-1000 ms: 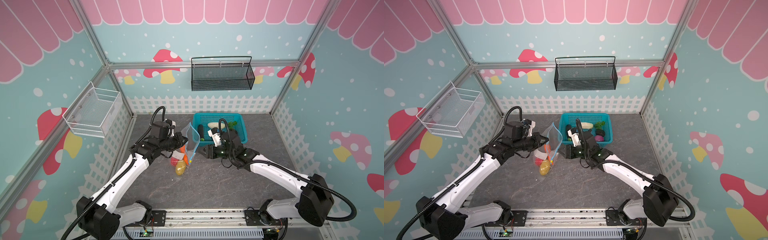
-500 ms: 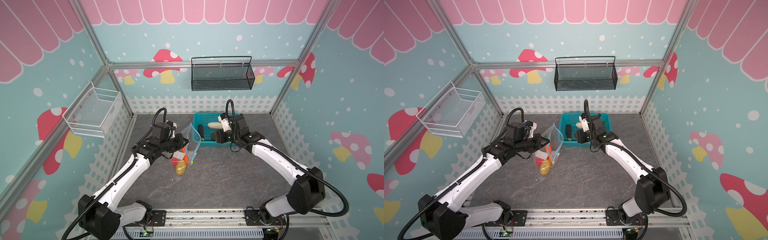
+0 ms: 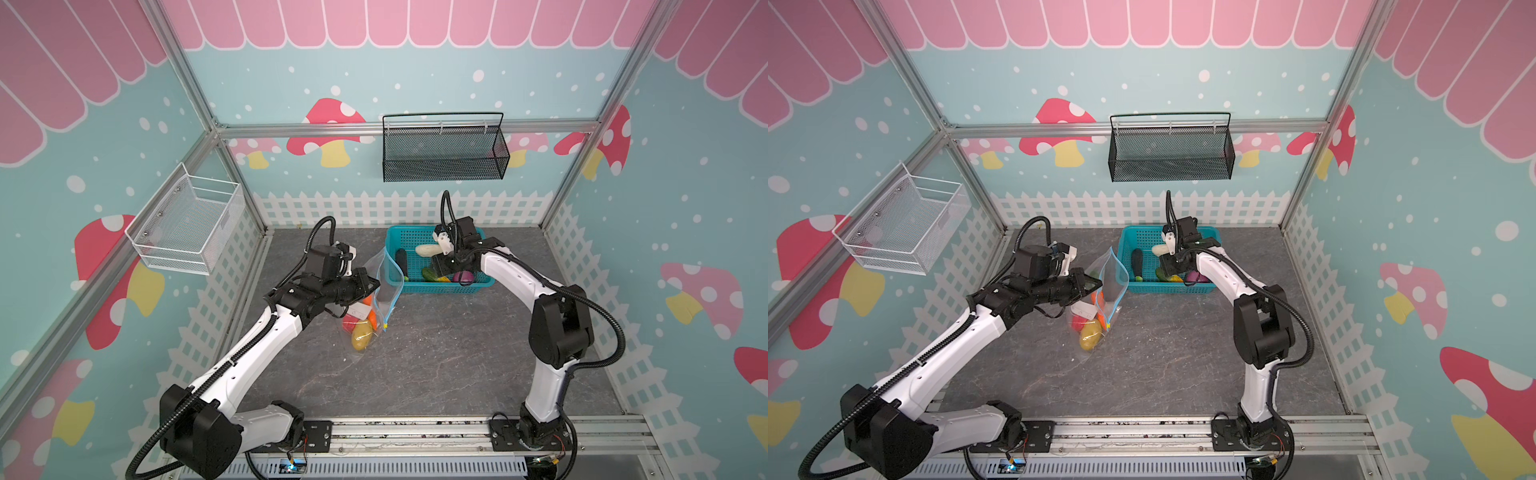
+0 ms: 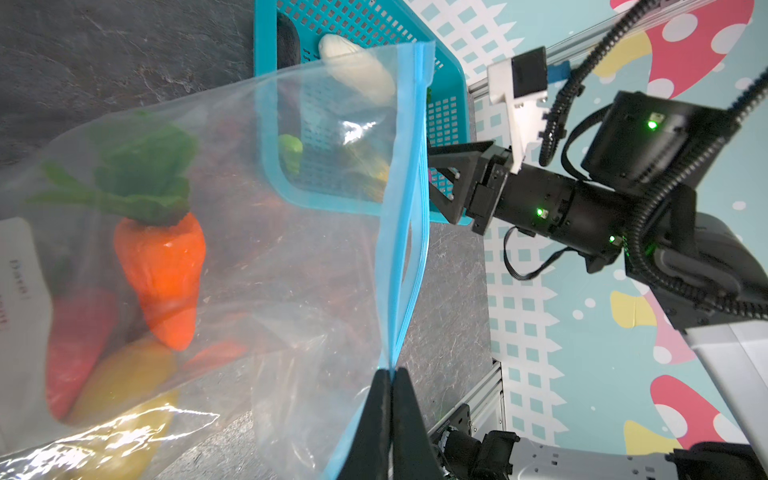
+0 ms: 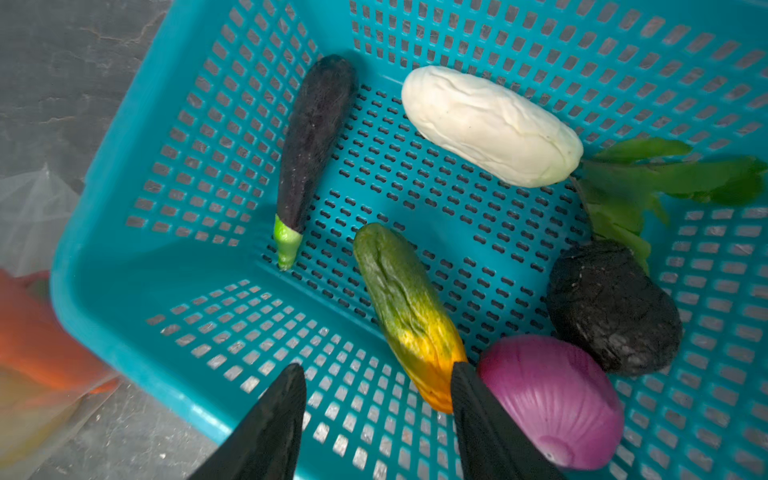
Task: Place the food in the zip-top bag and seal the zipper
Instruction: 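Release the bag edge and move the right gripper back over the basket, then lower the right gripper onto the green cucumber in the basket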
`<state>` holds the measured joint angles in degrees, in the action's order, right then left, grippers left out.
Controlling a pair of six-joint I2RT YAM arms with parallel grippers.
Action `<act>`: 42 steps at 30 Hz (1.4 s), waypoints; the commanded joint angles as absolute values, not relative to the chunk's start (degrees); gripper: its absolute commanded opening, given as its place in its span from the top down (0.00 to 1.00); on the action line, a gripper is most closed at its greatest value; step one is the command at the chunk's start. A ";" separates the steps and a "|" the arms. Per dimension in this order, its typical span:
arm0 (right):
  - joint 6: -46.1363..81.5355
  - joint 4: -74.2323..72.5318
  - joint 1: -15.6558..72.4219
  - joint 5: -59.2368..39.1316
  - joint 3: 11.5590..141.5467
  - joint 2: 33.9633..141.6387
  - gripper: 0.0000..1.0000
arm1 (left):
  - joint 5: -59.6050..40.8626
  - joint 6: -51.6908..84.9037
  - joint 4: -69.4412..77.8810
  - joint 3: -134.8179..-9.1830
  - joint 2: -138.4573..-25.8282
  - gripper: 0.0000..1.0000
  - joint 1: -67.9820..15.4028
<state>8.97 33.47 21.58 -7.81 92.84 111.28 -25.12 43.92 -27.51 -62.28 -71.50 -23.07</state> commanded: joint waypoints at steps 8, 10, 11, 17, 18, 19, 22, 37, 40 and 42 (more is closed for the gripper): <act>4.40 42.59 19.64 -9.36 102.76 122.05 0.37 | -26.02 43.69 -26.72 -62.53 -72.42 1.00 -23.20; 4.10 43.66 19.50 -9.62 104.08 123.28 0.35 | -25.93 43.69 -26.70 -62.51 -72.40 1.00 -23.21; 4.07 43.93 19.41 -9.88 104.68 123.95 0.34 | -25.91 43.64 -26.71 -62.51 -72.44 1.00 -23.21; 4.07 44.18 19.33 -12.42 106.12 126.52 0.28 | -25.93 43.77 -26.59 -62.60 -72.85 1.00 -24.70; 4.14 44.21 19.34 -12.21 106.32 126.93 0.28 | -25.89 43.77 -26.54 -62.64 -72.93 1.00 -24.70; 4.04 44.40 19.34 -11.98 106.59 127.42 0.27 | -25.92 43.82 -26.54 -62.73 -72.95 1.00 -24.70; 4.14 44.93 19.25 -10.40 107.49 128.80 0.27 | -25.86 43.73 -26.56 -62.73 -72.84 1.00 -24.70; 4.85 45.82 19.07 -7.13 110.30 132.76 0.42 | -25.81 43.86 -26.28 -62.41 -72.93 1.00 -24.79; 5.05 45.84 19.07 -7.22 110.64 132.97 0.46 | -25.83 43.89 -26.28 -62.47 -72.95 1.00 -24.79; 5.11 45.83 19.06 -7.26 110.82 132.87 0.47 | -25.76 43.97 -26.19 -62.39 -73.04 1.00 -24.86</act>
<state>5.58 44.56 19.38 -7.42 109.16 131.31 -25.54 43.94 -27.09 -62.28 -72.66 -24.62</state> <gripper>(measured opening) 0.534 0.047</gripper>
